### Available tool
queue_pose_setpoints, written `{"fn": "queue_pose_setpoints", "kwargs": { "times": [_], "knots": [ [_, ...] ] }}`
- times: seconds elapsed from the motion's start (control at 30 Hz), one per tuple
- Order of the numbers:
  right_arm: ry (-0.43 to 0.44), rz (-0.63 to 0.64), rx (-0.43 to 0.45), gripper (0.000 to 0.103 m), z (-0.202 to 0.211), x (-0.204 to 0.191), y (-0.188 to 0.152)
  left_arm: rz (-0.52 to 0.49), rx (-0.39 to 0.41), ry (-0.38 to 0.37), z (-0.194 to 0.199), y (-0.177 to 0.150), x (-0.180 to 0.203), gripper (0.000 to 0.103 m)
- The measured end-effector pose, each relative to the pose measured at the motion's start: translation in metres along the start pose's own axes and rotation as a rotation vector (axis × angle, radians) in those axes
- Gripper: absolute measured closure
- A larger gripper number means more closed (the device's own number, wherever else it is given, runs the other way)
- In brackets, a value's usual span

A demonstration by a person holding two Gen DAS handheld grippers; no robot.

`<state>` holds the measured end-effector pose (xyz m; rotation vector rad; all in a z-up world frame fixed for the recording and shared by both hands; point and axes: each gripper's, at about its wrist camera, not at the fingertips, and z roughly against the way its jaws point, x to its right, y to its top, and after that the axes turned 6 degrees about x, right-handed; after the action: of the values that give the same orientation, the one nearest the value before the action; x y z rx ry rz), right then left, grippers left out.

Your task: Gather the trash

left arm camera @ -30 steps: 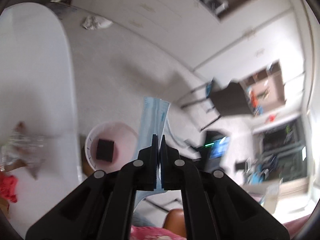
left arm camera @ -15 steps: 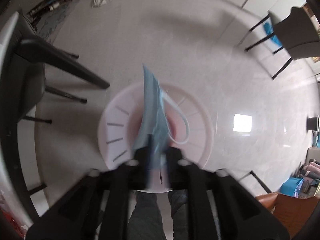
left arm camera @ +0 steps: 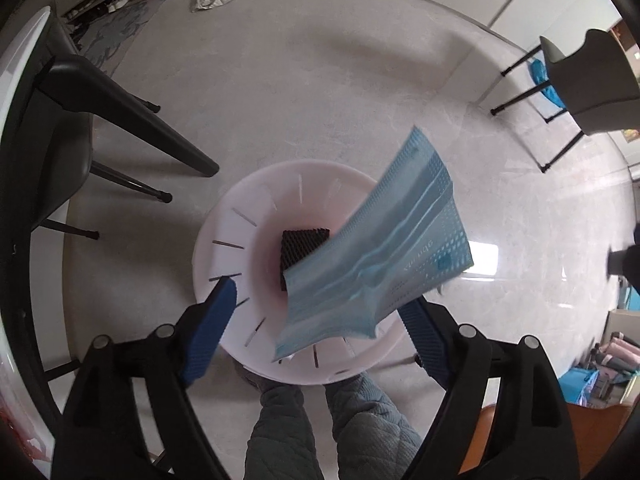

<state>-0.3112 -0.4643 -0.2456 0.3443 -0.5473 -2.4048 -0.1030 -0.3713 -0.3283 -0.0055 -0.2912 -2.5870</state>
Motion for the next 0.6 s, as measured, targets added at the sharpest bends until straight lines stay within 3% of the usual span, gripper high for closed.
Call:
{"fn": "queue_pose_setpoints", "kwargs": {
  "times": [0.13,0.27,0.4,0.53,0.6],
  "knots": [
    [0.071,0.042,0.012,0.019,0.002,-0.006,0.006,-0.030,0.035,-0.024,0.012,-0.004,0.002,0.025],
    [0.234,-0.018,-0.042,0.019,0.002,-0.009,0.028,-0.057,0.084,-0.049,0.033,-0.008,0.002,0.025],
    [0.362,-0.102,-0.158,0.019,-0.015,-0.022,0.047,-0.076,0.120,-0.062,0.050,-0.012,0.006,0.025],
    [0.476,-0.186,-0.335,0.023,-0.054,-0.037,0.058,-0.095,0.145,-0.064,0.058,-0.014,0.008,0.025],
    [0.498,-0.212,-0.404,0.026,-0.069,-0.045,0.057,-0.101,0.153,-0.061,0.059,-0.015,0.009,0.025]
  ]
}}
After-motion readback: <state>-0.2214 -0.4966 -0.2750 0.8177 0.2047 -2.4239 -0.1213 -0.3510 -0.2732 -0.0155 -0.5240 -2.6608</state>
